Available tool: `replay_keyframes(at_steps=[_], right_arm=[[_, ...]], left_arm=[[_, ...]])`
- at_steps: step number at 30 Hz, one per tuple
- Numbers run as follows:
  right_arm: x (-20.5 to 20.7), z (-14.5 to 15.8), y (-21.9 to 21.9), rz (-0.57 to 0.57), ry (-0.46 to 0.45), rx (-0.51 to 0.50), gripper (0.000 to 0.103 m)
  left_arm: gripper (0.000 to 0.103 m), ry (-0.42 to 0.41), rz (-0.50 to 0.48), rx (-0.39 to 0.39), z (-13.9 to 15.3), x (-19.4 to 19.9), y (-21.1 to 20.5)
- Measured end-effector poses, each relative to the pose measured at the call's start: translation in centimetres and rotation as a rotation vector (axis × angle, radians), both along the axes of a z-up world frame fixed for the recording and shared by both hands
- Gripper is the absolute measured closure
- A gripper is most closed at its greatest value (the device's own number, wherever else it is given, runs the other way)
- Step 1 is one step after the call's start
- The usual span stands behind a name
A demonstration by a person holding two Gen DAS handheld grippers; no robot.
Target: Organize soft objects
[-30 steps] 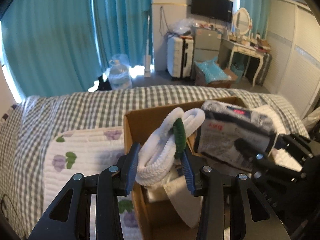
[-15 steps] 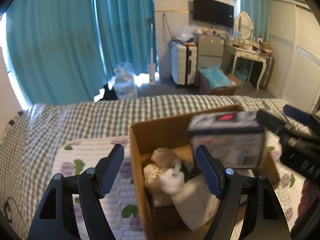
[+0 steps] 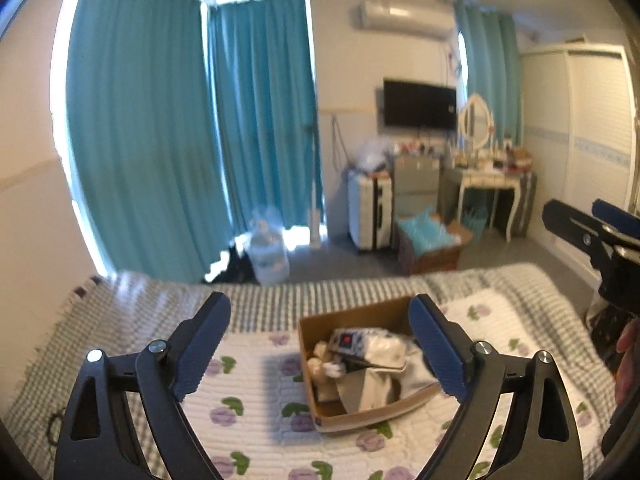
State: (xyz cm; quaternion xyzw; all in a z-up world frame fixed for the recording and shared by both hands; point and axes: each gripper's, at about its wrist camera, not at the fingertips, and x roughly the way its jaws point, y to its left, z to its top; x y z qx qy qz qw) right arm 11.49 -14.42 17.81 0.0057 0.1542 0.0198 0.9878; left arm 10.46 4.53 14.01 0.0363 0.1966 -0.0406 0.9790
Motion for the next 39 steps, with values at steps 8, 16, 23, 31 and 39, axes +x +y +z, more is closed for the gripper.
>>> replay_keyframes(at_steps=[8,16,23,31,39], right_arm=[[-10.6,3.5,0.6,0.095,-0.149,-0.073,0.0],[-12.9,-2.4,0.4,0.177,-0.153,-0.033,0.0],[-9.1,-11.5,-0.3,0.171,-0.085,-0.062,0.0],[-5.8,-15.0,-1.2,0.174,-0.021,-0.03,0.0],[-5.2,-16.1,-1.4,0.178,0.012,-0.023,0.0]], left_arm=[[0.0,-0.113,0.037,-0.012,1.6,-7.2,0.3],[0.0,-0.111,0.117,-0.029,-4.1,-8.0,0.4],[0.0,-0.1,0.116,-0.035,-10.9,-6.8,0.6],[0.0,-0.02,0.12,-0.037,-14.7,-5.5,0.4],[0.0,-0.015,0.11,-0.037,-14.4,-5.7,0.1]])
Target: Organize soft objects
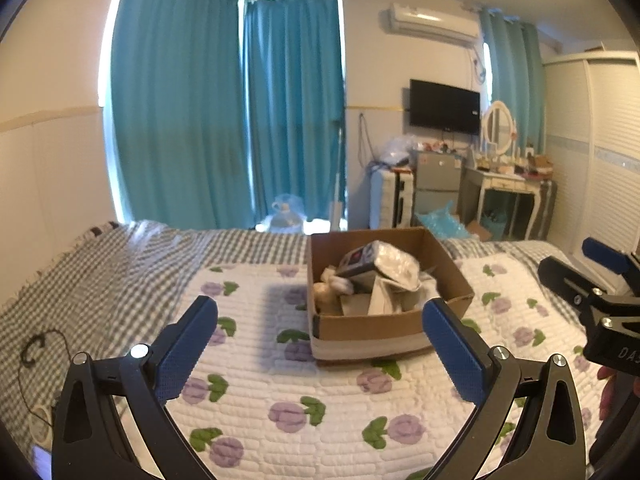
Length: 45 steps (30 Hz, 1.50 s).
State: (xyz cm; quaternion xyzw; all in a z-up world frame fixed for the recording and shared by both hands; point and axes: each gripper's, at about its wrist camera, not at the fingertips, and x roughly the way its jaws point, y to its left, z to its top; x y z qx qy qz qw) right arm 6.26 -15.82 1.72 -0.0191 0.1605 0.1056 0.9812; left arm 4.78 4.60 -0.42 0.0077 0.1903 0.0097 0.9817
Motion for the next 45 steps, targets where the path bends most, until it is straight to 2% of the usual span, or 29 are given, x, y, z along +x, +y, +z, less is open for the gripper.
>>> replay_keyframes(at_steps=[26,45], right_arm=[[0.4,-0.78,0.33,-0.006,0.029,-0.002,0.0],[0.53,-0.91,0.7,0.002,0.039,-0.007,0.0]], left_arm=[[0.0,0.02,-0.002,-0.004,0.07,0.07,-0.01],[0.0,0.021,-0.004,0.021,0.04,-0.25,-0.03]])
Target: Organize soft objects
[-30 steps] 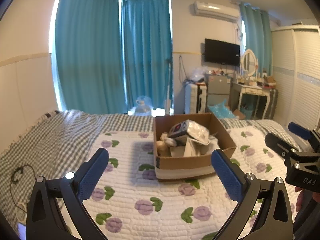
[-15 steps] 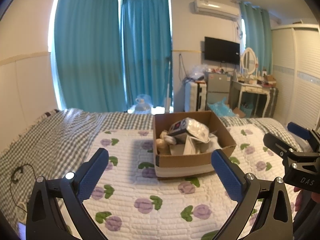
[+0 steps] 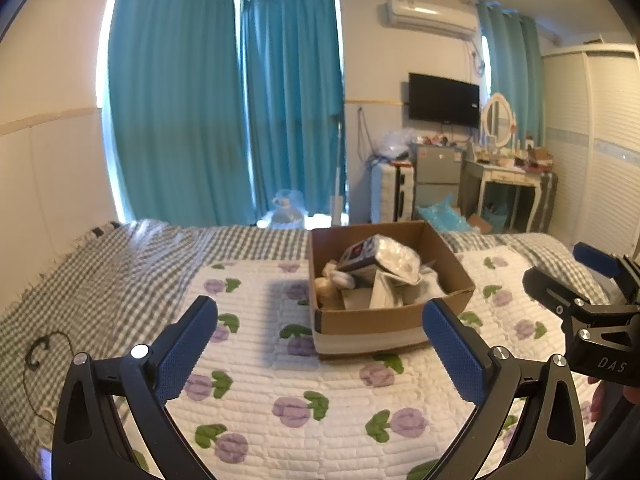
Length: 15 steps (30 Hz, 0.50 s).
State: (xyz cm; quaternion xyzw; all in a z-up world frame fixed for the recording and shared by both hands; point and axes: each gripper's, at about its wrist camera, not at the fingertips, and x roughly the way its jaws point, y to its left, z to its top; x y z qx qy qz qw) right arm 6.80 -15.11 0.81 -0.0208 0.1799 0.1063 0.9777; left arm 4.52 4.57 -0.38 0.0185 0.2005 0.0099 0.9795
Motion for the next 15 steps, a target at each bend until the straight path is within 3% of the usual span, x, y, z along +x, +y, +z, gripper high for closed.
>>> replay_keyframes(at_steps=[15], right_arm=[[-0.03,-0.15,-0.01,0.002,0.003,0.002,0.0]], left_arm=[[0.0,0.007,0.007,0.009,-0.13,0.2,0.11]])
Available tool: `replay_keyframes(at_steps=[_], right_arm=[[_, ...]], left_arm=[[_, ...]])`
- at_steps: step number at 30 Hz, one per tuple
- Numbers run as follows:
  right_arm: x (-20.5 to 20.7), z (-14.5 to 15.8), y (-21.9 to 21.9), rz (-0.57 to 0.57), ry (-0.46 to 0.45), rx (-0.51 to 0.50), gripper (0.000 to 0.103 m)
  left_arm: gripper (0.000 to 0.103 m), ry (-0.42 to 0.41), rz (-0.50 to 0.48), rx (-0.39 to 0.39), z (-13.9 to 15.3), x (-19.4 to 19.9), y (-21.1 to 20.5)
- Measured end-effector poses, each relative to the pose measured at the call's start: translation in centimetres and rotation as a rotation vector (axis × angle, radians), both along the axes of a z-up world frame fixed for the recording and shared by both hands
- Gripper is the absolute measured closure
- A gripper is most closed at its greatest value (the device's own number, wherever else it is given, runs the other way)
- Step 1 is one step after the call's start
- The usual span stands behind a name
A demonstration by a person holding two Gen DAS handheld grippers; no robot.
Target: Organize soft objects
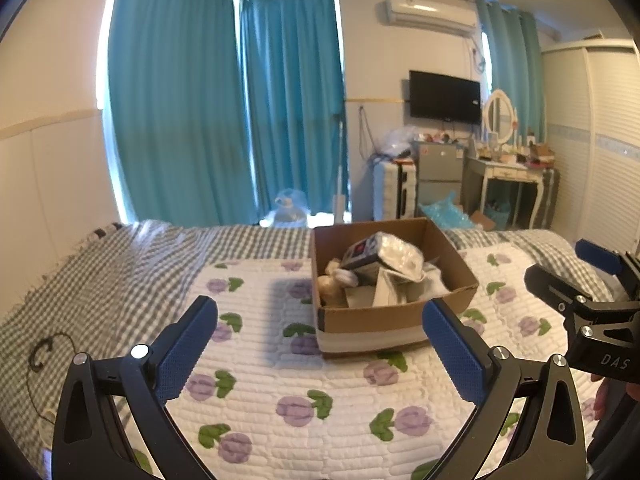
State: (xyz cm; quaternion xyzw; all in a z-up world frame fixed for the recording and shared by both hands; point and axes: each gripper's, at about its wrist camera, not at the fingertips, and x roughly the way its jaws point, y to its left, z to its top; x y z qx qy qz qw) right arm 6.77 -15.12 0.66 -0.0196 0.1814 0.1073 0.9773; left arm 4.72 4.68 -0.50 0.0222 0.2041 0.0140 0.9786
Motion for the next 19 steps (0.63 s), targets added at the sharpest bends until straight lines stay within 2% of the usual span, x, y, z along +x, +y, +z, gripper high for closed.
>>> replay_keyframes(at_steps=[19], right_arm=[[0.01,-0.31,-0.09,0.0,0.006,-0.005,0.0]], left_arm=[[0.0,0.004,0.017,0.009,-0.24,0.01,0.22]])
